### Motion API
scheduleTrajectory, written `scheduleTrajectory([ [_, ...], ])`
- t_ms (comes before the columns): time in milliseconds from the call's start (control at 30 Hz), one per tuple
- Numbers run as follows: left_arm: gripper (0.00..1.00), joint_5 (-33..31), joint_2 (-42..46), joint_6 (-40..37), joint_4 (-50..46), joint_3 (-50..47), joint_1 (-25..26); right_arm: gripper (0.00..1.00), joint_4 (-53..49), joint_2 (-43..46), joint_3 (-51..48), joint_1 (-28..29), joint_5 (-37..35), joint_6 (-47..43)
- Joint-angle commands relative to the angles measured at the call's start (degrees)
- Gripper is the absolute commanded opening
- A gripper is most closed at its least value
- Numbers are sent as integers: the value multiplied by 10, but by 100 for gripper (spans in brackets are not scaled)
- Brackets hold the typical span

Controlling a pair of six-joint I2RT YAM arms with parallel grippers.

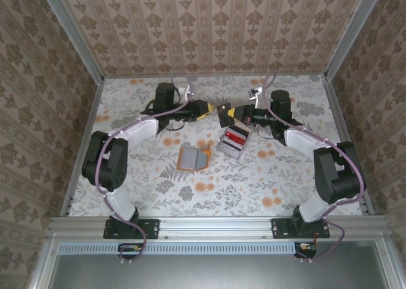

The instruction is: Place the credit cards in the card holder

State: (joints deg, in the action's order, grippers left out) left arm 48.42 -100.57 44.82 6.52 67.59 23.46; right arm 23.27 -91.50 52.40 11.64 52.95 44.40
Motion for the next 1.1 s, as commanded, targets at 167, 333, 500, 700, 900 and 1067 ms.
scheduleTrajectory([
  [167, 39, -172, 53, -227, -326, 6, -60, 0, -350, 129, -21, 106, -16, -196],
  [333, 38, -167, 28, -236, -321, -1, -76, 0, -444, 165, -48, 236, -77, -237],
  [500, 38, -146, -10, -246, -325, 23, -68, 0, -461, 137, -49, 325, -228, -269],
  [700, 38, -101, -56, -247, -326, 47, -53, 0, -466, 65, -14, 352, -283, -306],
  [900, 37, -86, -93, -233, -314, 59, -40, 0, -437, -5, 26, 351, -314, -321],
  [1067, 37, -106, -90, -232, -315, 36, -40, 0, -396, -33, 53, 323, -328, -305],
])
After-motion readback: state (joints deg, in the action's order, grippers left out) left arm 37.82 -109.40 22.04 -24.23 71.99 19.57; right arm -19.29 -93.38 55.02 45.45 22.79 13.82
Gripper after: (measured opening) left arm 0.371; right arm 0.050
